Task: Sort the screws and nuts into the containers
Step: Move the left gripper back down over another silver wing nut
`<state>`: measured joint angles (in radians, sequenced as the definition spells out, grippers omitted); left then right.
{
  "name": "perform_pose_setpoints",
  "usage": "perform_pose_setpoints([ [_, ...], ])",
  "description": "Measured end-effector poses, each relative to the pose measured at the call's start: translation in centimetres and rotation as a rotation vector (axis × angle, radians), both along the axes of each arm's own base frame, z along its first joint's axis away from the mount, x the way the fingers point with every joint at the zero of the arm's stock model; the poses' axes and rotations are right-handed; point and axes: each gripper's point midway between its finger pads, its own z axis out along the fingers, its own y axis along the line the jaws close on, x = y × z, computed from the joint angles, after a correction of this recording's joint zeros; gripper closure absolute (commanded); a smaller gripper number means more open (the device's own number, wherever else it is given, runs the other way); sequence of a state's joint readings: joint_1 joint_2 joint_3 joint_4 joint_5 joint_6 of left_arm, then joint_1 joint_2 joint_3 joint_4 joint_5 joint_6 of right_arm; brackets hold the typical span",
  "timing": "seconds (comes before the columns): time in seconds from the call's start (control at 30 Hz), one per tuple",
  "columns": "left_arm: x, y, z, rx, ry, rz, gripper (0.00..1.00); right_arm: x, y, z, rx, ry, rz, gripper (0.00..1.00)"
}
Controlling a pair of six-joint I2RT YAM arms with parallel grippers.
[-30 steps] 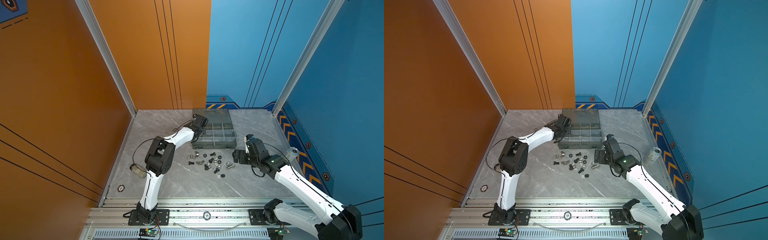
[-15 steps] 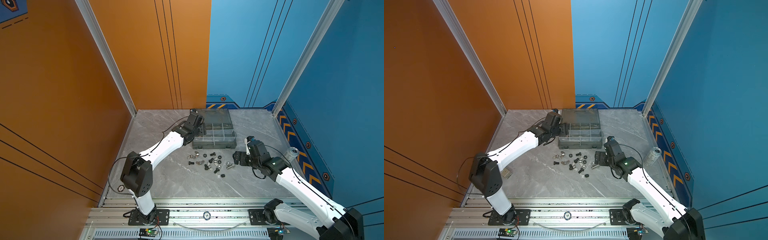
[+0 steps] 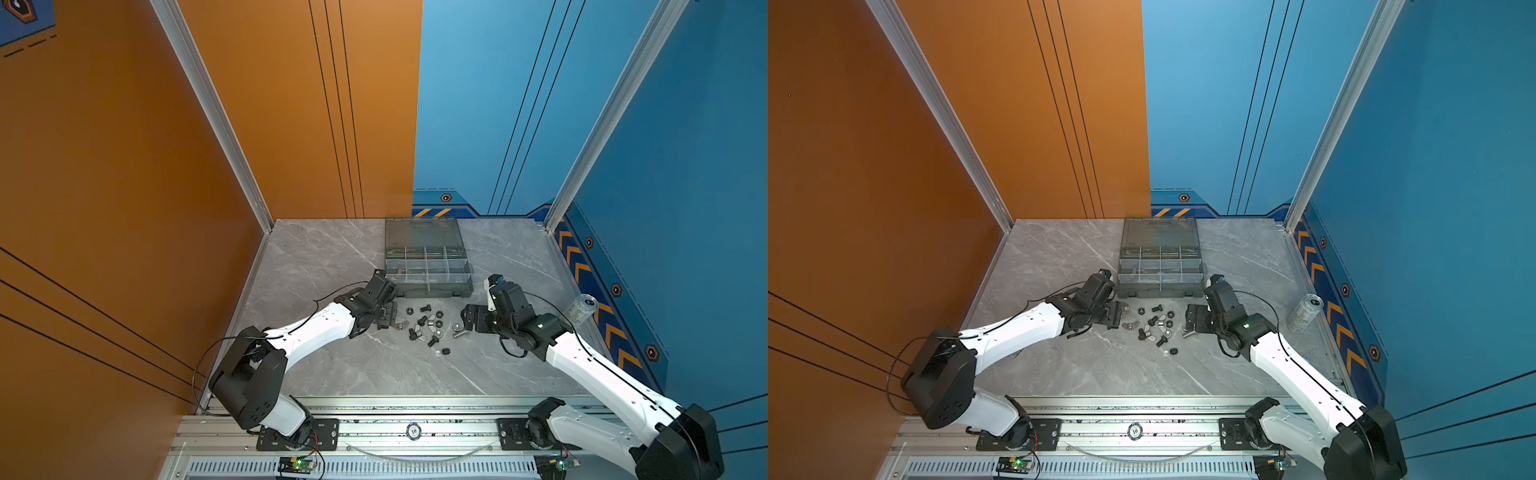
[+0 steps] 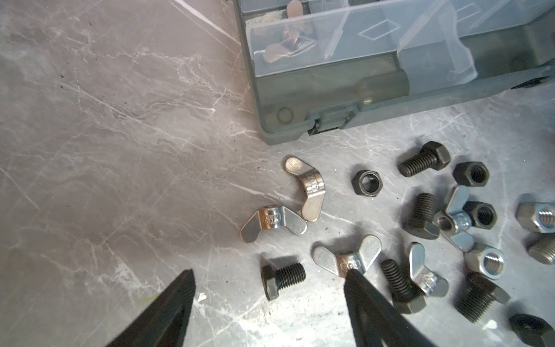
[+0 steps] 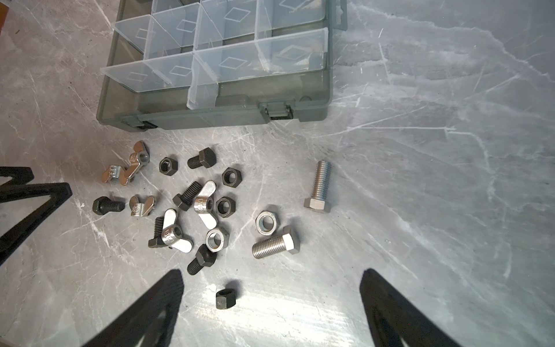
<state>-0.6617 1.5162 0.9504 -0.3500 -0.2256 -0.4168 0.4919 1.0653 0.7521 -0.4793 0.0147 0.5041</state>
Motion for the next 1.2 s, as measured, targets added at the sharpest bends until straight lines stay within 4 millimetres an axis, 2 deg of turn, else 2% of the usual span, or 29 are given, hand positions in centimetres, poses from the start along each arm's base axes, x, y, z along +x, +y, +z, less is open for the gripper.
perform_pose_setpoints([
  [0.33, -0.2, 0.4, -3.7, 0.066, 0.089, 0.003, 0.2, -0.2, 0.5, -0.3, 0.019, 0.009, 0.008, 0.05],
  [0.63, 1.1, 0.4, -4.2, 0.085, 0.106, -0.006, 0.21, -0.1, 0.7, -0.5, 0.024, 0.011, 0.01, 0.05],
  [0.8, 2.4, 0.5, -3.7, 0.089, 0.095, -0.021, 0.21, -0.1, 0.8, -0.7, 0.022, 0.017, 0.011, 0.05],
  [1.2, 2.4, 1.4, -4.9, 0.12, 0.132, -0.016, 0.21, 0.0, 1.2, -1.3, 0.027, 0.04, 0.021, 0.05],
])
